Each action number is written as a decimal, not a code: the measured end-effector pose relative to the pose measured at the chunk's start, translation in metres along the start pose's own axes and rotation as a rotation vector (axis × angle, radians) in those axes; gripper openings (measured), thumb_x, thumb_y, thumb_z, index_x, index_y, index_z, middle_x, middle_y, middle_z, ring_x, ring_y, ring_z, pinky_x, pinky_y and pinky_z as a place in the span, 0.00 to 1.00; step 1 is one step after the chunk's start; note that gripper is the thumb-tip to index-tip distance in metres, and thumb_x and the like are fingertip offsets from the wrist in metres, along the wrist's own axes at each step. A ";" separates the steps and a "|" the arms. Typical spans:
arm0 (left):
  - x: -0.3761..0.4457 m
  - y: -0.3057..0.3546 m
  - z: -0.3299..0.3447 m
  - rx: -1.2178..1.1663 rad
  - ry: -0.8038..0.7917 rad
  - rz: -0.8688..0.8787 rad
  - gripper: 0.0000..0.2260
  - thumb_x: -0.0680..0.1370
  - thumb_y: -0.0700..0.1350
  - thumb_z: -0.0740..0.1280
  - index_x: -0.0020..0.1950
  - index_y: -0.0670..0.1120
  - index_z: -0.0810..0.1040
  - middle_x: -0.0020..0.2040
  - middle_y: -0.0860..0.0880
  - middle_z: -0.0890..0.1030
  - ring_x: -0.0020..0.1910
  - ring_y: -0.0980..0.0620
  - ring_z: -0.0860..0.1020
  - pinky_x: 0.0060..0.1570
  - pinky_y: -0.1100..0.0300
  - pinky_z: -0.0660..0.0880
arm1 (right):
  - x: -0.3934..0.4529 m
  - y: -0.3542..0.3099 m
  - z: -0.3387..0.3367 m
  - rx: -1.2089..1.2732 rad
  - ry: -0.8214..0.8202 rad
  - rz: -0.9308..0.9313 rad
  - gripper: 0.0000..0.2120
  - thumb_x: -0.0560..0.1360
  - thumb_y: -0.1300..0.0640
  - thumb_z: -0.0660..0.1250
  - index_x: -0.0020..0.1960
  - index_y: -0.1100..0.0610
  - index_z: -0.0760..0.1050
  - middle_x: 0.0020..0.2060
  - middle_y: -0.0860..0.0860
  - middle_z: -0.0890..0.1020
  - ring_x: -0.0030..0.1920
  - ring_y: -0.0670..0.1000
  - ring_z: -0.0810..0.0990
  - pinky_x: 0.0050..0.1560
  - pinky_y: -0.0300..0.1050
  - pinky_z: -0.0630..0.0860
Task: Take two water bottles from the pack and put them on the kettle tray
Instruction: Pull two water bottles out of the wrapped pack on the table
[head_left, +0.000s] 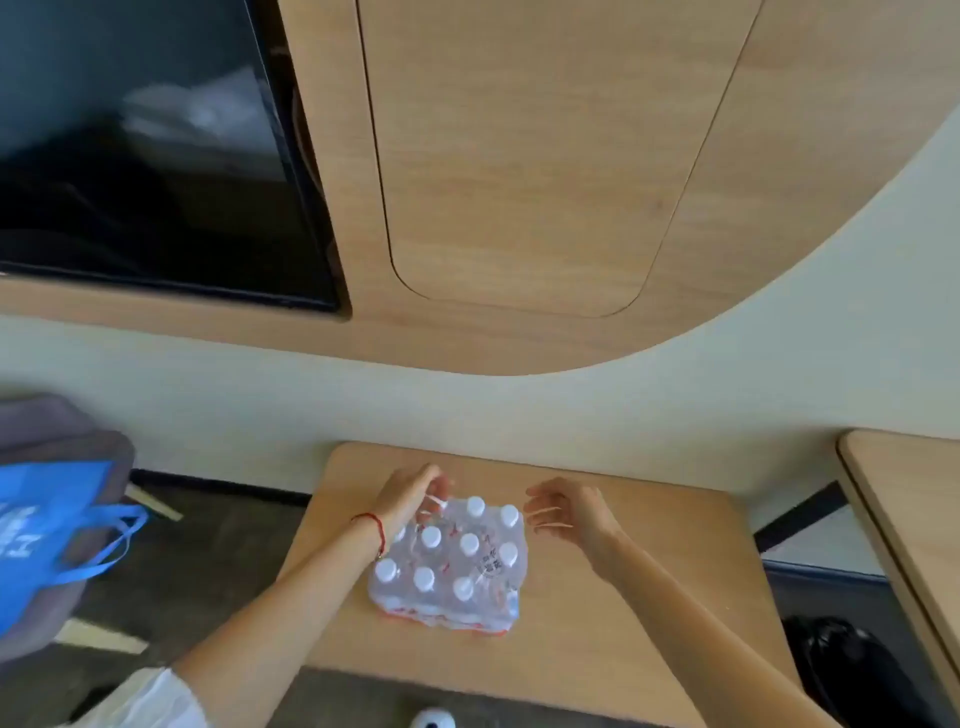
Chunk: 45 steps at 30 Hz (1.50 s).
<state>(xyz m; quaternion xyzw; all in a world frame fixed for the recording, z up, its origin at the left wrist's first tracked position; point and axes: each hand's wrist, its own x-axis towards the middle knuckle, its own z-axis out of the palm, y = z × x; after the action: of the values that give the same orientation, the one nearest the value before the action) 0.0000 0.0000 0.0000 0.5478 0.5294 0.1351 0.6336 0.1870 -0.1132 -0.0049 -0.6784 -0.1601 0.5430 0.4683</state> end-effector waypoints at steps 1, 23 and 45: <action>0.008 -0.011 -0.001 0.044 -0.012 0.004 0.11 0.77 0.41 0.58 0.38 0.45 0.77 0.34 0.48 0.78 0.30 0.53 0.74 0.31 0.63 0.70 | 0.009 0.010 0.007 -0.034 0.001 0.016 0.13 0.73 0.63 0.58 0.37 0.59 0.80 0.29 0.53 0.84 0.29 0.51 0.81 0.33 0.40 0.77; 0.099 -0.163 0.005 0.923 -0.118 0.402 0.15 0.77 0.41 0.62 0.64 0.49 0.74 0.75 0.52 0.62 0.74 0.53 0.58 0.71 0.62 0.57 | 0.120 0.152 0.086 -1.063 0.051 -0.175 0.22 0.77 0.59 0.61 0.71 0.53 0.64 0.69 0.53 0.67 0.67 0.53 0.68 0.62 0.44 0.71; 0.107 -0.165 -0.001 0.720 -0.185 0.221 0.23 0.73 0.45 0.70 0.67 0.49 0.69 0.73 0.50 0.67 0.71 0.52 0.65 0.66 0.60 0.66 | 0.117 0.097 0.083 -0.984 0.060 -0.261 0.14 0.69 0.56 0.71 0.51 0.58 0.71 0.41 0.50 0.77 0.35 0.48 0.70 0.28 0.32 0.60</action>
<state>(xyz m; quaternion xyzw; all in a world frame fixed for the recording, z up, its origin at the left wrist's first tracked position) -0.0252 0.0211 -0.1945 0.7988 0.4214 -0.0420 0.4273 0.1275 -0.0395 -0.1499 -0.8081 -0.4670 0.3206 0.1615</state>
